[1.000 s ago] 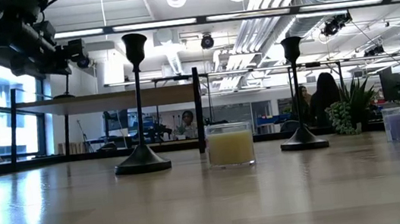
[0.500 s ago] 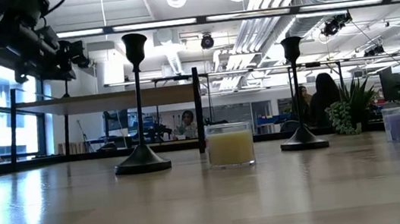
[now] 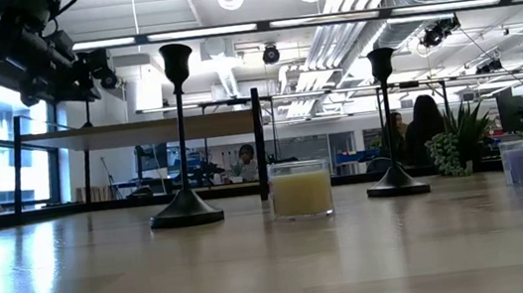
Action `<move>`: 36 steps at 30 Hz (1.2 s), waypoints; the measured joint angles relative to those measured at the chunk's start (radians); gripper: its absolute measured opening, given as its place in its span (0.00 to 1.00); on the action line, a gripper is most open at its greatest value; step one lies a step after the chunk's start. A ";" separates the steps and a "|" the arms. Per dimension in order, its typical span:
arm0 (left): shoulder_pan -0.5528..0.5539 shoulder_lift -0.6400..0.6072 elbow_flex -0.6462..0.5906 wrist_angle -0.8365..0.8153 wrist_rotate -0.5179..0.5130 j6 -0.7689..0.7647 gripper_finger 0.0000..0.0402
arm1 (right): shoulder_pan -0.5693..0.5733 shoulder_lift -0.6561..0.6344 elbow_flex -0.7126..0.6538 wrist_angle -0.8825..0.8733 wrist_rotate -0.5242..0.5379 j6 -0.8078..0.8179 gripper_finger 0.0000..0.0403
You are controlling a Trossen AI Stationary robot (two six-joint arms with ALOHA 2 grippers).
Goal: Pick & Place candle stick holders
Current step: Put the top black candle holder on the shelf
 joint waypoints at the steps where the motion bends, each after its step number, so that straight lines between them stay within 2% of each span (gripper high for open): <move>1: 0.000 -0.001 0.000 0.000 0.003 0.001 0.15 | 0.000 0.000 0.000 0.000 0.000 0.001 0.51; 22: 0.000 -0.014 0.002 -0.048 0.016 0.074 0.16 | 0.000 0.000 0.000 0.000 0.000 0.002 0.51; 26: 0.000 -0.035 0.002 -0.037 0.042 0.074 0.25 | 0.000 0.000 0.000 0.000 0.000 0.002 0.51; 36: 0.002 -0.069 0.003 -0.048 0.125 0.074 0.55 | 0.000 0.000 0.000 -0.007 0.000 -0.001 0.51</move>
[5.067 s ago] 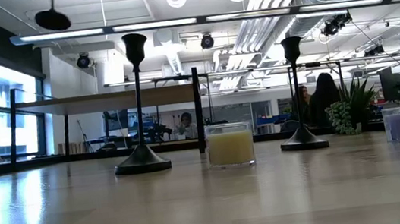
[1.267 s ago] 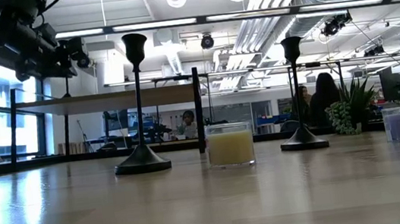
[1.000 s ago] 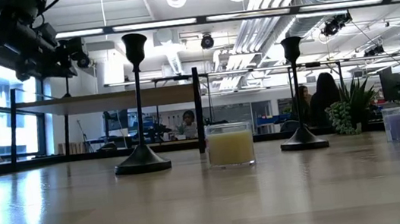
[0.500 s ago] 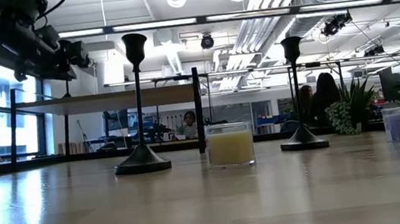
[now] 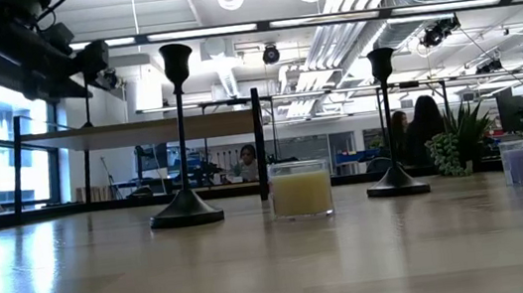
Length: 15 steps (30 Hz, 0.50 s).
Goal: Pick & Place candle stick holders
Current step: Put the top black candle holder on the shelf
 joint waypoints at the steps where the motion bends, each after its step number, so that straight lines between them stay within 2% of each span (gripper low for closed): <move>1: 0.000 -0.004 0.000 -0.013 0.010 0.000 0.57 | 0.000 0.000 0.000 -0.002 0.000 0.000 0.51; 5: 0.000 -0.016 0.000 -0.034 0.023 0.000 0.66 | 0.000 0.000 0.000 -0.009 0.000 0.002 0.51; 10: 0.000 -0.065 0.000 -0.027 0.029 0.016 0.72 | 0.001 0.000 0.000 -0.023 0.000 0.003 0.51; 15: 0.000 -0.166 0.000 -0.037 0.133 0.042 0.73 | 0.002 0.000 0.000 -0.023 0.000 0.003 0.51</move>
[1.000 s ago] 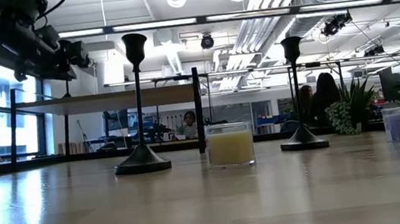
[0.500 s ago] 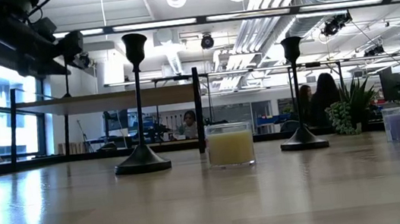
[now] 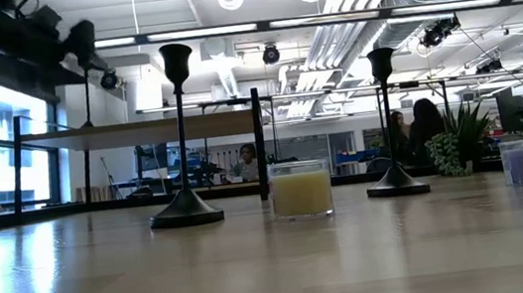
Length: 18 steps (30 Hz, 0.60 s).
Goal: Pick & Place candle stick holders
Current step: Put the top black candle holder on the shelf, then put the purple candle on the shelf
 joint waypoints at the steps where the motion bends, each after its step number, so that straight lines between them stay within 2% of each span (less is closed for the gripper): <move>1: 0.000 -0.026 0.000 0.001 0.026 0.000 0.73 | 0.000 0.000 0.000 0.000 0.000 0.000 0.51; 9: 0.000 -0.219 0.000 -0.033 0.367 -0.008 0.73 | 0.000 0.000 0.000 -0.003 -0.002 0.002 0.51; 11: 0.000 -0.261 0.000 -0.051 0.390 -0.009 0.73 | 0.000 0.000 0.000 -0.003 -0.018 0.002 0.51; 16: 0.000 -0.358 0.000 -0.088 0.344 -0.034 0.73 | 0.000 0.000 0.000 0.000 -0.064 0.003 0.51; 18: 0.000 -0.388 0.000 -0.091 0.373 -0.034 0.73 | 0.001 0.000 0.000 0.000 -0.077 0.004 0.51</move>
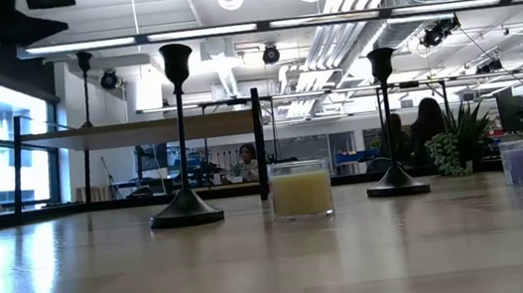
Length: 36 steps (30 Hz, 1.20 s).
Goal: Pick & Place candle stick holders
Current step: Put the purple candle on the shelf
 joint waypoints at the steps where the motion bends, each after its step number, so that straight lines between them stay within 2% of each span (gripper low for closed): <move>1: 0.000 -0.013 0.000 0.004 0.046 0.003 0.73 | 0.000 0.000 0.000 0.000 -0.001 0.000 0.51; 4: 0.000 -0.039 0.000 0.021 0.251 -0.006 0.73 | 0.007 0.000 0.000 -0.013 -0.008 0.015 0.51; 8: 0.000 -0.045 0.000 0.071 0.540 -0.090 0.73 | 0.008 0.000 0.000 -0.089 -0.033 0.038 0.51; 10: 0.000 -0.045 0.000 0.083 0.625 -0.121 0.73 | 0.008 0.000 0.000 -0.140 -0.046 0.084 0.51; 18: 0.000 -0.044 0.000 0.136 0.696 -0.161 0.73 | 0.036 0.000 -0.002 -0.315 -0.054 0.271 0.51; 24: 0.000 -0.039 0.043 0.145 0.731 -0.217 0.73 | 0.071 0.000 -0.065 -0.318 -0.156 0.358 0.51; 31: 0.000 0.039 0.129 0.176 0.777 -0.278 0.73 | 0.099 0.000 -0.161 -0.325 -0.107 0.457 0.51; 36: 0.000 0.115 0.158 0.171 0.861 -0.344 0.73 | 0.107 0.001 -0.187 -0.499 -0.093 0.696 0.51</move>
